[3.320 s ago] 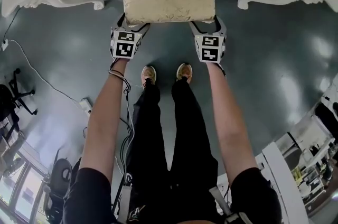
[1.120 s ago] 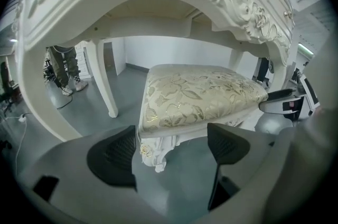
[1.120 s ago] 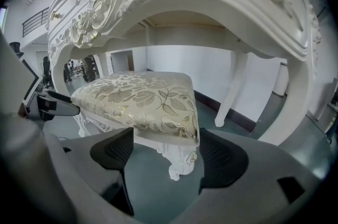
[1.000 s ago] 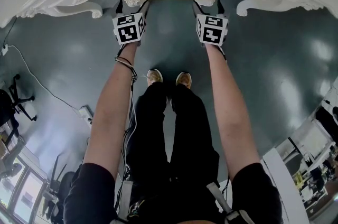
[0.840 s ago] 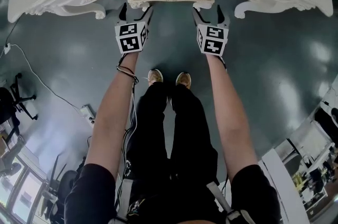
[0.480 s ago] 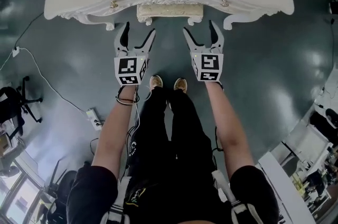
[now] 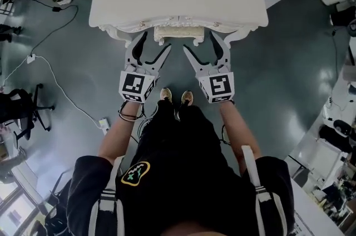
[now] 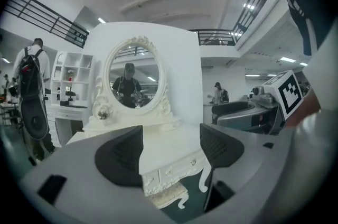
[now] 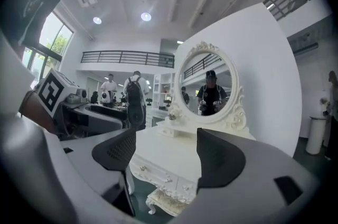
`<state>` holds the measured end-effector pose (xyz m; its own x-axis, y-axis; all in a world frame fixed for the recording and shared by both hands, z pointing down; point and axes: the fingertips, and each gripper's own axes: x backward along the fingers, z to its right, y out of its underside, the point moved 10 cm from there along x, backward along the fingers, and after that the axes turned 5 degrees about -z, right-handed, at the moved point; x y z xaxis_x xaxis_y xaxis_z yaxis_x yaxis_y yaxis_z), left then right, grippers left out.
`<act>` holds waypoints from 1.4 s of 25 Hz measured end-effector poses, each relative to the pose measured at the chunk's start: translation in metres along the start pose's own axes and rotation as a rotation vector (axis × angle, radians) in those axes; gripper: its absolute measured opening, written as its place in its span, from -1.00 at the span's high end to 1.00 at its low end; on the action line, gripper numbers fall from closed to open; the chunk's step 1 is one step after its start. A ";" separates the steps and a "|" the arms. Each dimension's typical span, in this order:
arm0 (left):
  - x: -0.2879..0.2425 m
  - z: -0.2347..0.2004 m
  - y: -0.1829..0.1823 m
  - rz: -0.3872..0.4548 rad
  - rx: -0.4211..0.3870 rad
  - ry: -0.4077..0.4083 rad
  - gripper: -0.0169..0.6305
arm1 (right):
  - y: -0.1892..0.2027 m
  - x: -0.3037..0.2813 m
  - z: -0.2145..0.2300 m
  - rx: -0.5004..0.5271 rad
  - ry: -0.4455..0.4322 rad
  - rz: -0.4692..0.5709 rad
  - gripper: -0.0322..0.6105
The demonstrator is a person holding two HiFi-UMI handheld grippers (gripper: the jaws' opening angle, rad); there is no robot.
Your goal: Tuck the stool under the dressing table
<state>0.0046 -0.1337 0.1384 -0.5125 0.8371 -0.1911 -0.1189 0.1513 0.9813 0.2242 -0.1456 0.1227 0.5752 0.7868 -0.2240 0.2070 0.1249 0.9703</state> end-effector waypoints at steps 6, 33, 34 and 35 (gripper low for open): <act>0.023 -0.005 -0.074 0.076 -0.055 0.046 0.10 | -0.067 0.024 0.005 0.058 -0.022 0.079 -0.19; 0.024 -0.015 -0.113 0.138 -0.115 0.145 0.88 | -0.115 0.021 0.000 0.122 -0.056 0.178 0.84; 0.024 -0.015 -0.113 0.138 -0.115 0.144 0.88 | -0.116 0.020 -0.001 0.121 -0.060 0.185 0.84; 0.024 -0.015 -0.113 0.137 -0.116 0.144 0.88 | -0.117 0.019 -0.001 0.118 -0.063 0.189 0.84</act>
<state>-0.0073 -0.1391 0.0226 -0.6455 0.7609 -0.0655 -0.1322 -0.0268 0.9909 0.2106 -0.1444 0.0050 0.6602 0.7495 -0.0483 0.1801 -0.0955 0.9790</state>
